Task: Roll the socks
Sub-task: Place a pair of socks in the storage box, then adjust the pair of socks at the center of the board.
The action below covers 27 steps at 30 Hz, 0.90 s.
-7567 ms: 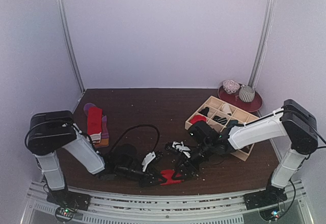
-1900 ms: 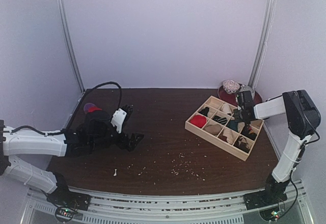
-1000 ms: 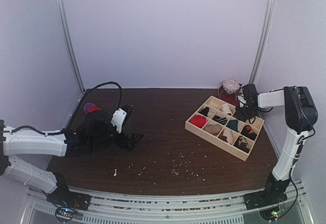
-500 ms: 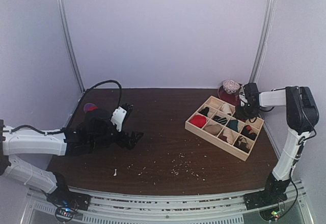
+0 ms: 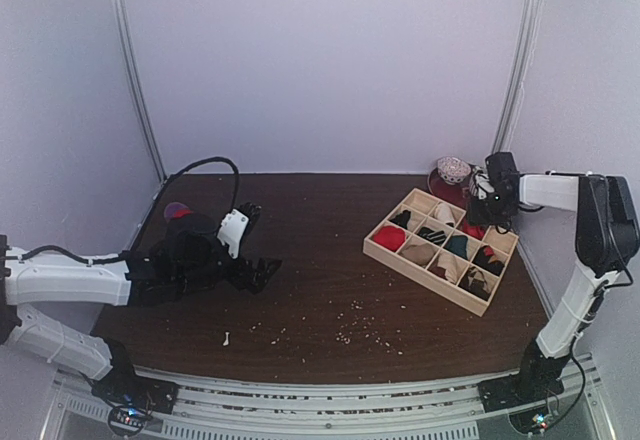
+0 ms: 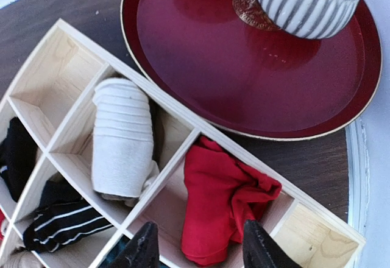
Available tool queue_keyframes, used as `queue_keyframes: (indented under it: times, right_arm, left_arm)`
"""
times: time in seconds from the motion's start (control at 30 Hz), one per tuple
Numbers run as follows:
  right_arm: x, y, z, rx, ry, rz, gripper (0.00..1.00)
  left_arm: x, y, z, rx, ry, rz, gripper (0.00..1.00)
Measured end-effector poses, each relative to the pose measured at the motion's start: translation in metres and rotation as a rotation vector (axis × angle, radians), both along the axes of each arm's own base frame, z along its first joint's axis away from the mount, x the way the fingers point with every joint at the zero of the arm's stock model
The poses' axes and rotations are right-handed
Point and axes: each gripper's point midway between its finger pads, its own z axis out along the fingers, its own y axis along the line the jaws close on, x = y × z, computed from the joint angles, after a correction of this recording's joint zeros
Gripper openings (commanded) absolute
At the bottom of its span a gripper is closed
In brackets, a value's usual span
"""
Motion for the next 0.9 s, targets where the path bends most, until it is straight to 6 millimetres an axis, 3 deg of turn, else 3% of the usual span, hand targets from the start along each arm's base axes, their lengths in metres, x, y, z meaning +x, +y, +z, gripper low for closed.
queue_keyframes:
  times: [0.13, 0.27, 0.37, 0.63, 0.9]
  right_arm:
    - [0.002, 0.003, 0.018, 0.021, -0.047, 0.005, 0.37]
    - [0.008, 0.006, 0.022, 0.036, -0.061, 0.013, 0.33]
    - [0.013, 0.008, 0.012, 0.047, -0.047, 0.018, 0.29]
    - [0.018, 0.006, -0.046, 0.034, 0.048, 0.004, 0.26]
    - [0.017, 0.005, -0.039, 0.033, 0.011, 0.001, 0.28]
  left_arm:
    - [0.001, 0.001, 0.0, 0.002, -0.002, 0.006, 0.98]
    - [0.002, 0.003, 0.001, 0.005, -0.007, 0.018, 0.98]
    - [0.003, 0.004, 0.001, 0.006, -0.01, 0.023, 0.98]
    - [0.004, 0.011, 0.003, 0.015, -0.016, 0.057, 0.98]
    - [0.009, 0.02, 0.006, 0.02, -0.007, 0.108, 0.98]
